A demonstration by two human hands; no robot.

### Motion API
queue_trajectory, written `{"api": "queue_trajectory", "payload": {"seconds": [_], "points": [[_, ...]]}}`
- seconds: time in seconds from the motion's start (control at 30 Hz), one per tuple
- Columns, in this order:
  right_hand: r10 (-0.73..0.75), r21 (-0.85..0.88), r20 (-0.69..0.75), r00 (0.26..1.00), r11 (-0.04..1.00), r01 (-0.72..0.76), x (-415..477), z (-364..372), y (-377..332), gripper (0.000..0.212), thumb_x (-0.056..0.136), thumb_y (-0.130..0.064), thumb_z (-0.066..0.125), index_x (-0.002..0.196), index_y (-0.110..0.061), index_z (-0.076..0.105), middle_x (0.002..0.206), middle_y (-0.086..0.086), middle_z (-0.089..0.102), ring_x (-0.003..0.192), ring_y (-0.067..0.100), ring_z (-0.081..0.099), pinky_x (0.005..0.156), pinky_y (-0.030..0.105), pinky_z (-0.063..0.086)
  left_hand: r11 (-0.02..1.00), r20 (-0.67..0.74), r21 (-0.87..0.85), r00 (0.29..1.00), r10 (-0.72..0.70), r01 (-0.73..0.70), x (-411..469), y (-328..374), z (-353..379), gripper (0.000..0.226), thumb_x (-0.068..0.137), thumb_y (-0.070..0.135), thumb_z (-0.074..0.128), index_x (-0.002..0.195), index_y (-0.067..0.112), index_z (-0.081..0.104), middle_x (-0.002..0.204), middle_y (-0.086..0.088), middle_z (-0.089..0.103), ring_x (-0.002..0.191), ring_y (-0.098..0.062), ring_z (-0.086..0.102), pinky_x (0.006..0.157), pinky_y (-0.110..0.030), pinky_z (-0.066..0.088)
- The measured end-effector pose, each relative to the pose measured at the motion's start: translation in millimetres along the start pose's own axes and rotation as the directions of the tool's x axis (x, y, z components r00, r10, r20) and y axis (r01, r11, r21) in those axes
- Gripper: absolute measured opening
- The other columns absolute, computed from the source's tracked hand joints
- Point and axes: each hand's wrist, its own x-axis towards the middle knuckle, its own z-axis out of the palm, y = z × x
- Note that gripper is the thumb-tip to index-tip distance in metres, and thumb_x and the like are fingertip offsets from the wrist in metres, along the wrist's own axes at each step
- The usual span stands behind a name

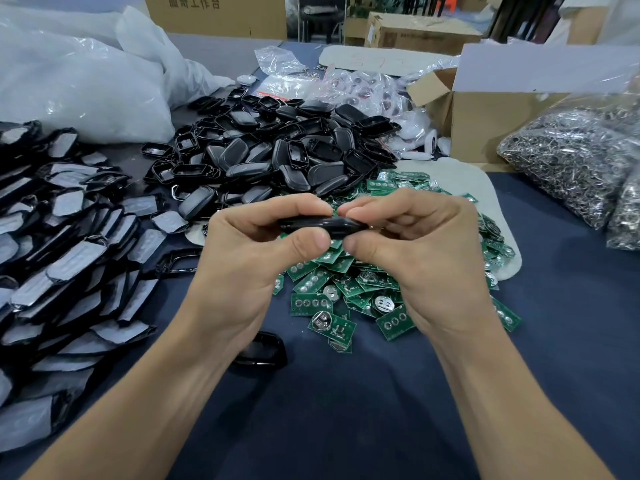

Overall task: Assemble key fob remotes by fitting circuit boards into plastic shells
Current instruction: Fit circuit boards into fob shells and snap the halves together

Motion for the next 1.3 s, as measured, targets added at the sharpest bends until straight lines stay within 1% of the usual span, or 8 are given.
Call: {"api": "queue_trajectory", "payload": {"seconds": [0.17, 0.3, 0.47, 0.63, 0.77, 0.93, 1.13, 1.3], "points": [[-0.020, 0.010, -0.004, 1.000, 1.000, 0.020, -1.1, 2.4, -2.3, 0.032, 0.063, 0.014, 0.080, 0.077, -0.015, 0.078, 0.086, 0.003, 0.080, 0.079, 0.018, 0.076, 0.071, 0.026, 0.059, 1.000, 0.030, -0.016, 1.000, 0.010, -0.010, 0.7, 2.7, 1.1, 0.030, 0.061, 0.002, 0.088, 0.084, 0.020, 0.084, 0.088, 0.002, 0.079, 0.089, -0.014, 0.073, 0.083, -0.024, 0.057], [-0.027, -0.056, 0.008, 1.000, 0.998, 0.028, -1.1, 3.9, -4.3, 0.030, 0.066, 0.009, 0.080, 0.078, -0.018, 0.075, 0.087, 0.002, 0.079, 0.079, 0.018, 0.075, 0.073, 0.030, 0.059, 0.997, 0.001, 0.047, 0.998, 0.057, -0.057, -0.2, 1.7, 3.1, 0.026, 0.069, 0.003, 0.083, 0.086, 0.022, 0.084, 0.089, 0.002, 0.078, 0.090, -0.018, 0.072, 0.084, -0.029, 0.057], [-0.043, -0.072, -0.010, 0.999, 0.997, 0.042, -2.7, 12.6, 0.9, 0.031, 0.071, 0.012, 0.075, 0.081, -0.018, 0.070, 0.090, 0.000, 0.076, 0.087, 0.014, 0.073, 0.076, 0.028, 0.057, 0.962, -0.049, 0.240, 0.988, 0.149, -0.133, -2.9, -1.4, 6.4, 0.028, 0.077, 0.006, 0.078, 0.091, 0.030, 0.078, 0.095, 0.003, 0.074, 0.092, -0.020, 0.069, 0.085, -0.034, 0.057], [-0.024, -0.081, -0.047, 0.999, 0.997, 0.021, -6.0, 22.7, 10.3, 0.034, 0.073, 0.014, 0.068, 0.077, -0.019, 0.062, 0.092, -0.004, 0.073, 0.091, 0.012, 0.070, 0.081, 0.028, 0.054, 0.894, -0.067, 0.418, 0.976, 0.208, -0.161, -4.9, -6.9, 7.9, 0.035, 0.083, 0.001, 0.069, 0.093, 0.035, 0.070, 0.100, 0.007, 0.069, 0.095, -0.012, 0.066, 0.083, -0.021, 0.051], [-0.066, -0.122, -0.087, 0.994, 0.991, 0.055, -8.6, 23.8, 13.9, 0.035, 0.071, 0.020, 0.066, 0.072, -0.014, 0.058, 0.088, -0.002, 0.073, 0.087, 0.015, 0.071, 0.078, 0.024, 0.055, 0.892, -0.061, 0.420, 0.975, 0.214, -0.169, -6.4, -11.1, 8.9, 0.036, 0.083, -0.002, 0.068, 0.089, 0.033, 0.067, 0.103, 0.009, 0.067, 0.101, -0.013, 0.066, 0.084, -0.022, 0.050], [-0.099, -0.178, -0.105, 0.990, 0.981, 0.079, -10.5, 25.1, 14.4, 0.044, 0.072, 0.024, 0.068, 0.074, -0.020, 0.063, 0.086, -0.001, 0.074, 0.086, 0.016, 0.072, 0.079, 0.025, 0.055, 0.906, -0.073, 0.395, 0.978, 0.196, -0.152, -6.9, -13.9, 9.0, 0.032, 0.082, -0.005, 0.068, 0.085, 0.026, 0.065, 0.100, 0.012, 0.067, 0.100, -0.009, 0.065, 0.083, -0.021, 0.050], [-0.075, -0.181, -0.137, 0.988, 0.982, 0.050, -13.5, 26.2, 17.4, 0.040, 0.074, 0.023, 0.072, 0.073, -0.016, 0.066, 0.085, 0.002, 0.075, 0.086, 0.014, 0.073, 0.079, 0.023, 0.056, 0.904, -0.087, 0.408, 0.979, 0.182, -0.132, -7.6, -16.7, 8.9, 0.026, 0.082, -0.006, 0.068, 0.083, 0.020, 0.064, 0.099, 0.012, 0.067, 0.097, -0.006, 0.066, 0.082, -0.017, 0.051], [-0.053, -0.212, -0.147, 0.988, 0.977, 0.020, -14.6, 26.7, 18.5, 0.038, 0.074, 0.019, 0.073, 0.072, -0.019, 0.067, 0.086, 0.000, 0.076, 0.085, 0.013, 0.073, 0.077, 0.024, 0.057, 0.905, -0.102, 0.411, 0.981, 0.164, -0.109, -7.4, -18.6, 7.8, 0.026, 0.082, -0.002, 0.069, 0.083, 0.024, 0.066, 0.097, 0.013, 0.069, 0.094, -0.004, 0.066, 0.079, -0.016, 0.051]]}}
